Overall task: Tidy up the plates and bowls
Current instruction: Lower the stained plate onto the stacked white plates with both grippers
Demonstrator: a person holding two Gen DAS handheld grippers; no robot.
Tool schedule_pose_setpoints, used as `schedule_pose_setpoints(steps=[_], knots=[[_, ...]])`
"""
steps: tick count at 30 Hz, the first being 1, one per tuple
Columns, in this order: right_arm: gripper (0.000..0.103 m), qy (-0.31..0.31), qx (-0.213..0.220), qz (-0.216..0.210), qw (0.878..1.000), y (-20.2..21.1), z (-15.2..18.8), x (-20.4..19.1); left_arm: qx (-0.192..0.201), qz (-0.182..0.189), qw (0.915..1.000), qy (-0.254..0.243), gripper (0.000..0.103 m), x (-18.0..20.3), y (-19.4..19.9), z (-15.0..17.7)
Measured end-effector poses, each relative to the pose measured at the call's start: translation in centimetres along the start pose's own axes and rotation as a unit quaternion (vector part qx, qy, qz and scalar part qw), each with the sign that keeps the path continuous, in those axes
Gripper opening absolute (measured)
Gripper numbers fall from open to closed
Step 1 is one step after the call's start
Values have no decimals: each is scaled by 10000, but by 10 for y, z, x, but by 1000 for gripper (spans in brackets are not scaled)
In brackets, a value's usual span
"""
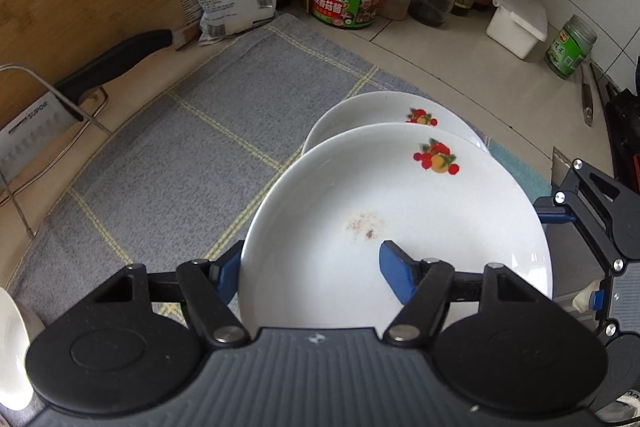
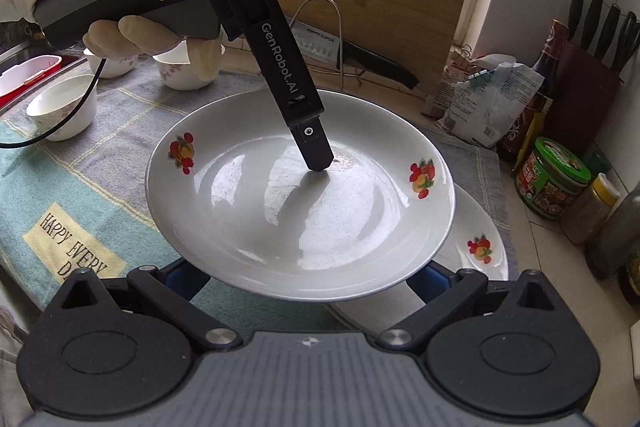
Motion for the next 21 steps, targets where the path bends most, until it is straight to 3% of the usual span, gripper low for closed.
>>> schedule_pose_setpoints(steps=[21], knots=[[103, -309, -229, 329, 9987, -20, 7, 55, -34, 175, 9991, -396, 70, 18, -40, -60]])
Point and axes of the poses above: each gripper's, at about its wrist camera, not at the fingertips, and y roughly against the way its jaws point, x to its right, z to its underside, the point moved 1 cm from there along -y, roughly the way its jaws point, and after that the axes turned 8 degrees about -x, right-handed, at the moved point
